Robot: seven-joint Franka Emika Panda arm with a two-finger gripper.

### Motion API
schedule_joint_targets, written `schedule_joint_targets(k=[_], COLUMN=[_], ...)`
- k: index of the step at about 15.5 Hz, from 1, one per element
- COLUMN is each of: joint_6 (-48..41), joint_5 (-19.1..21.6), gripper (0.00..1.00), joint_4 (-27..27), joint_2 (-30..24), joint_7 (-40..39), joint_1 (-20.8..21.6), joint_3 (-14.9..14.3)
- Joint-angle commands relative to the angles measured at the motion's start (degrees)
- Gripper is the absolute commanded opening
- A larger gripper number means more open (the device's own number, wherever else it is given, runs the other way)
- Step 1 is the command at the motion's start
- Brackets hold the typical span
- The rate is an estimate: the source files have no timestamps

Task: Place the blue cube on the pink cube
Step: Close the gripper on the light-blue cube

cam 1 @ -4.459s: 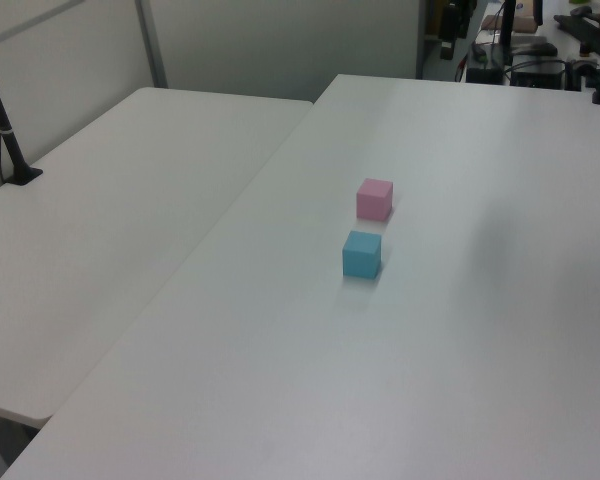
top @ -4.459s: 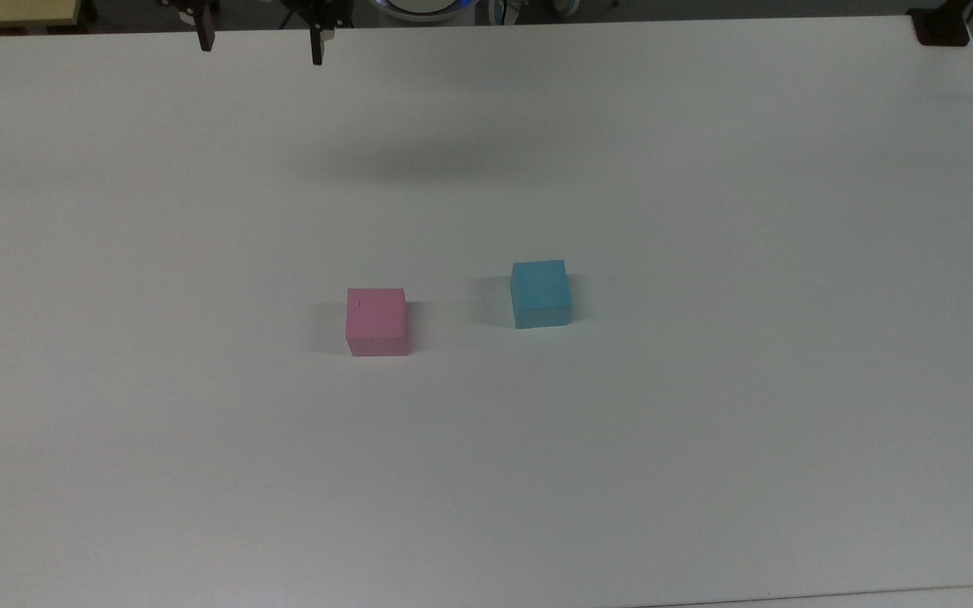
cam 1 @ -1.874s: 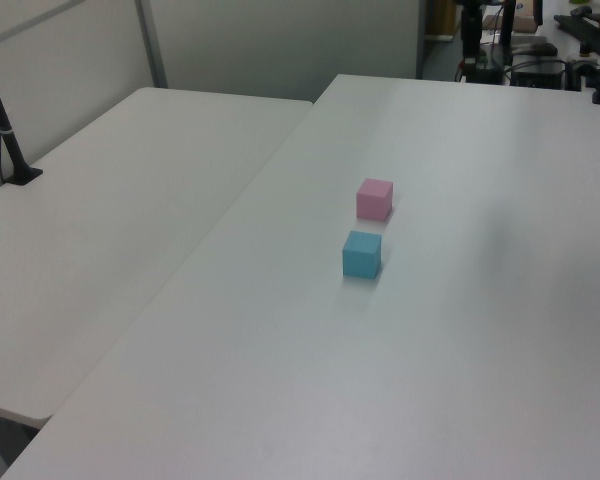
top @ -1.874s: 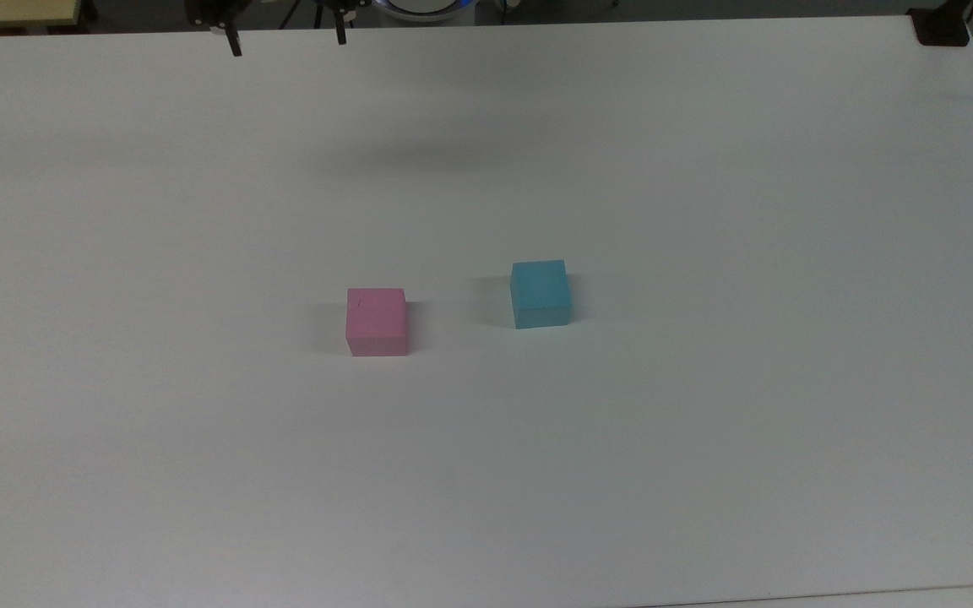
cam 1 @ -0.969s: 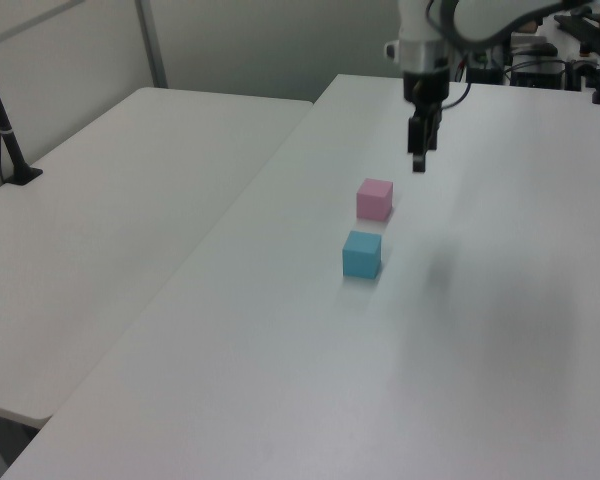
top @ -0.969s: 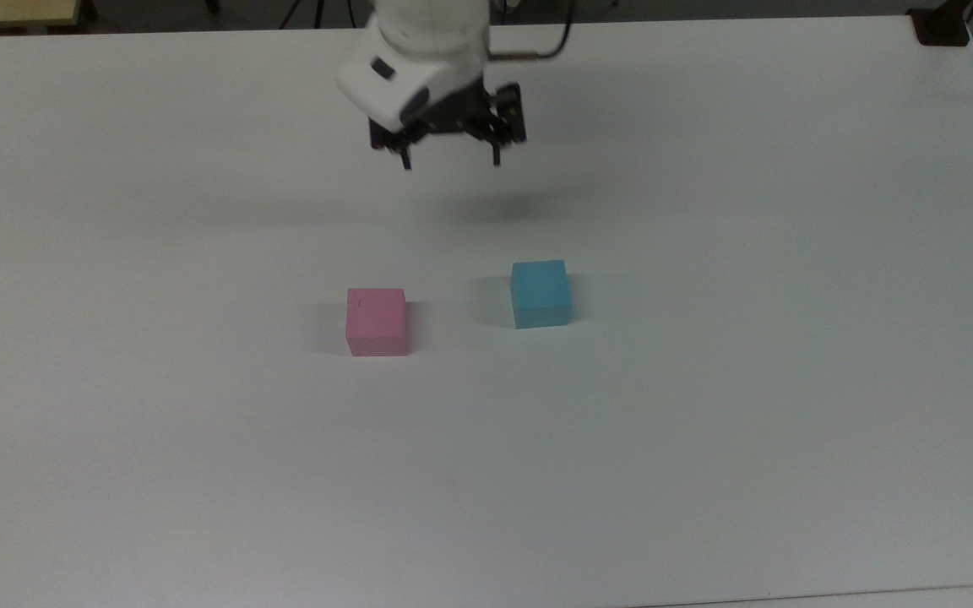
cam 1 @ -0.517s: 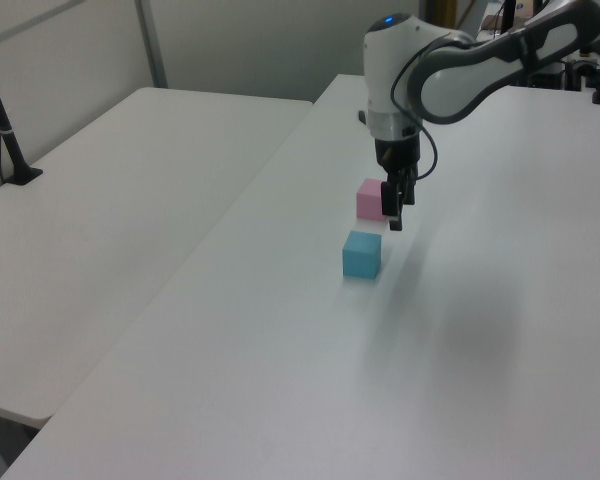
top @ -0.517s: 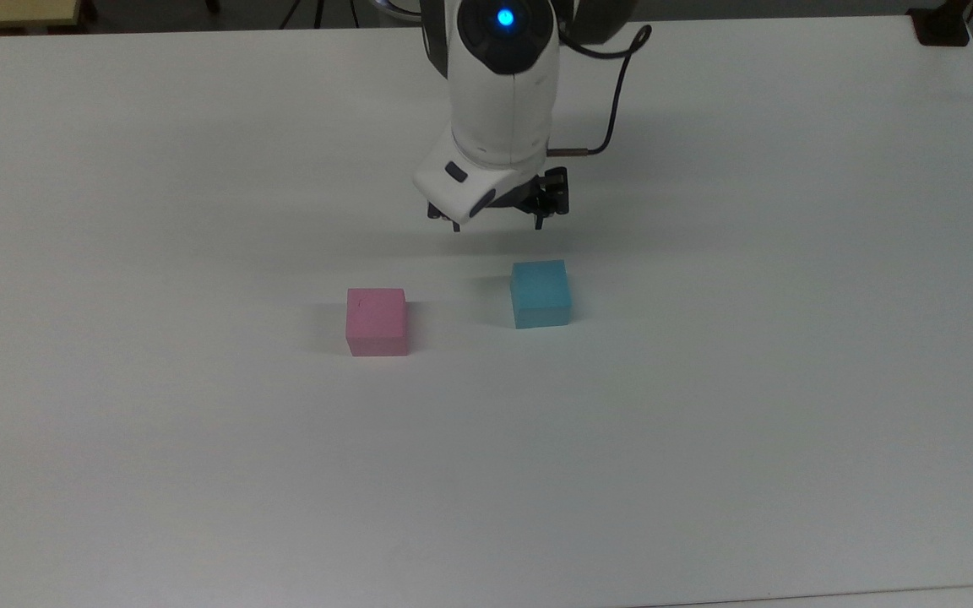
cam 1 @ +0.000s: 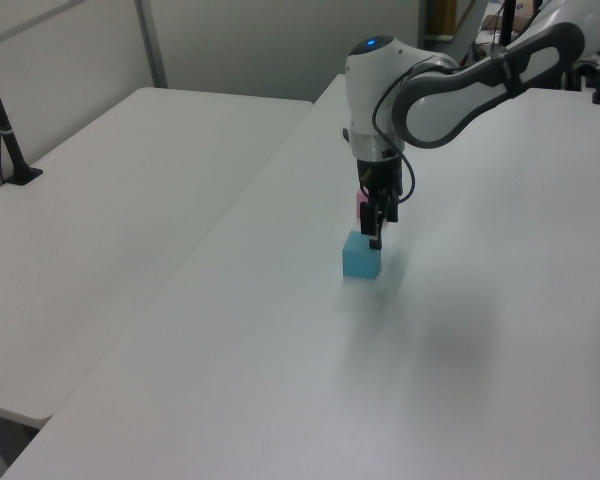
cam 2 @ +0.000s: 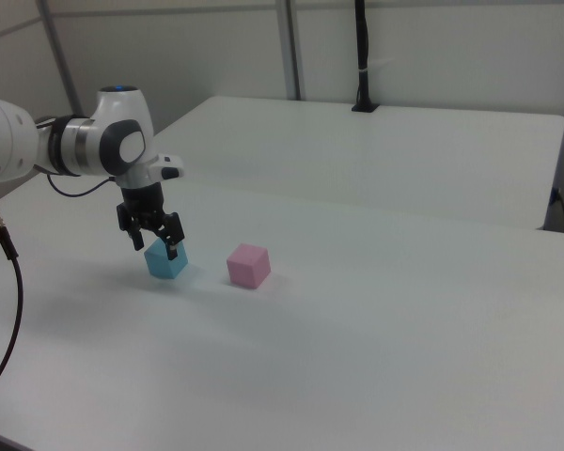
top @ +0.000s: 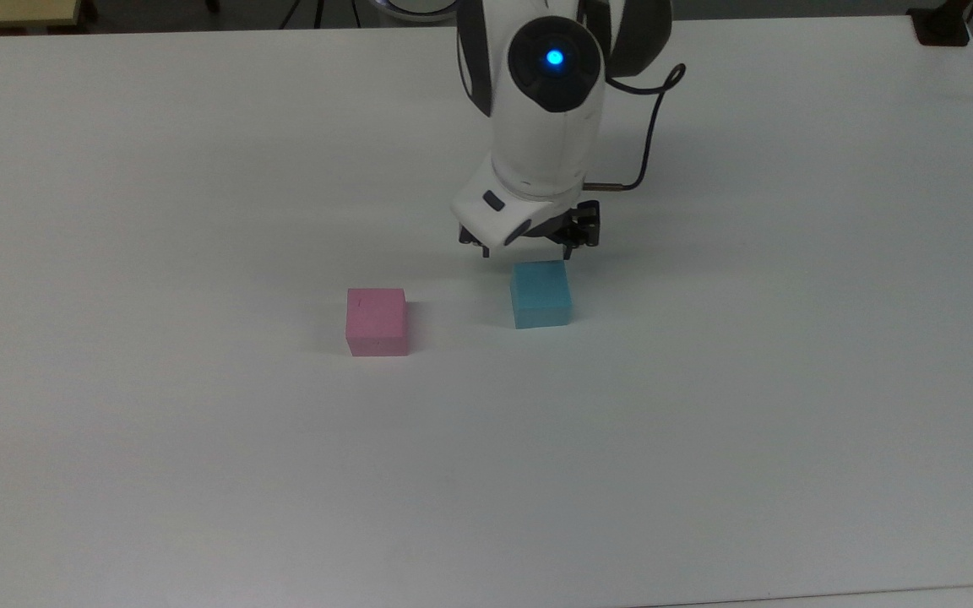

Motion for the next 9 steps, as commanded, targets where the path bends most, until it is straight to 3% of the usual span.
schedule_joint_targets(k=[1, 4, 9], joint_6=[3.3, 4.01, 4.54], joint_5=[-4.42, -7.94, -10.4], gripper=[1.0, 1.0, 1.0], joint_4=[1.91, 1.91, 1.91], joint_2=[2.22, 3.02, 3.28], joint_7=[6.21, 6.75, 6.75], joint_1=[0.53, 0.63, 0.45], joint_3=[2.26, 3.23, 3.23])
